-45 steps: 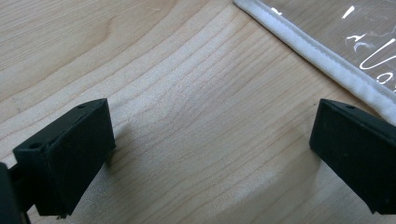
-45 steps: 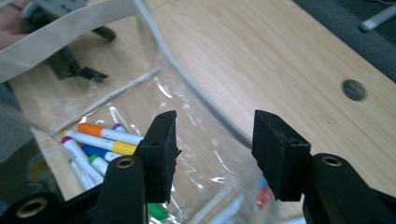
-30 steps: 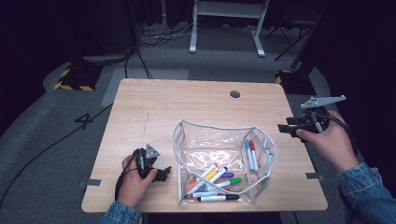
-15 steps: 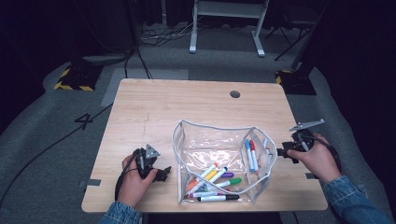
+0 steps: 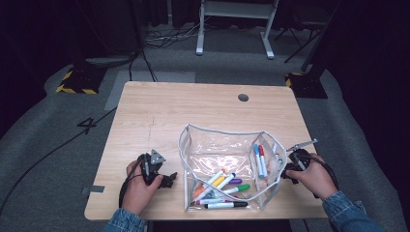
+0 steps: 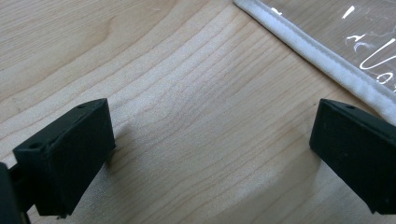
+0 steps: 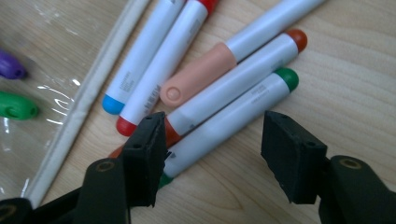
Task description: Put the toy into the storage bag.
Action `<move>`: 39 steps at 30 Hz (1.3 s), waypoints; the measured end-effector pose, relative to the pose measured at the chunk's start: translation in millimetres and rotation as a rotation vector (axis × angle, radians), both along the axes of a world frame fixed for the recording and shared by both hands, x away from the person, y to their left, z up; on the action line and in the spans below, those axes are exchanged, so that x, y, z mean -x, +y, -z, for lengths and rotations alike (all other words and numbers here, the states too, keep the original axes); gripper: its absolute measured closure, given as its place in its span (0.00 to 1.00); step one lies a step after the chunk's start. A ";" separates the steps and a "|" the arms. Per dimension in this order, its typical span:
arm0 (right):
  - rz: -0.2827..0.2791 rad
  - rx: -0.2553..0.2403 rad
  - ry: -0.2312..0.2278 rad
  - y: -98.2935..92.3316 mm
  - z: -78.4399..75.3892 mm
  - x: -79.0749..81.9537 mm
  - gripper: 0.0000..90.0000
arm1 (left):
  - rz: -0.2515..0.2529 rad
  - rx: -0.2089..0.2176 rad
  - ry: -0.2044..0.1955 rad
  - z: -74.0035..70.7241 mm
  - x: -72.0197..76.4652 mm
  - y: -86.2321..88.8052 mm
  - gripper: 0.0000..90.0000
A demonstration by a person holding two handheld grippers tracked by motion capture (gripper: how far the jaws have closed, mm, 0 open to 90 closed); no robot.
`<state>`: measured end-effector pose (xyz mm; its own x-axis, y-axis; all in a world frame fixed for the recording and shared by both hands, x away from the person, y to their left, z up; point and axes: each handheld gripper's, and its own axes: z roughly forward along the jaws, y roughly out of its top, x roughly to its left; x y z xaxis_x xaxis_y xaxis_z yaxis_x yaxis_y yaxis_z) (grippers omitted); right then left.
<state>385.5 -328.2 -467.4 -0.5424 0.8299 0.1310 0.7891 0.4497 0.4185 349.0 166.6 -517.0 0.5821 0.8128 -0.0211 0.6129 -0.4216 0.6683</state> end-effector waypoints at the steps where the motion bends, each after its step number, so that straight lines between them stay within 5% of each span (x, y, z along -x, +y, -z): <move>1: 0.004 0.009 0.005 -1.3 1.4 0.2 0.47 | 0.000 -0.001 -0.001 0.0 0.0 0.0 0.00; 12: 0.059 0.141 0.056 -21.5 3.6 2.3 0.85 | -0.002 0.001 0.002 -0.1 0.2 -0.1 0.00; 27: 0.106 0.092 0.059 -30.1 -6.0 3.9 0.86 | -0.001 0.002 0.001 0.1 0.0 -0.1 0.00; 39: 0.065 0.025 -0.046 -29.8 -62.5 11.0 0.86 | 0.000 0.000 0.000 0.0 0.0 0.0 0.00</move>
<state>374.5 -358.0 -404.9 -0.4925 0.8661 0.0861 0.7971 0.4091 0.4442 349.0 166.6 -517.0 0.5818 0.8130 -0.0216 0.6131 -0.4211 0.6684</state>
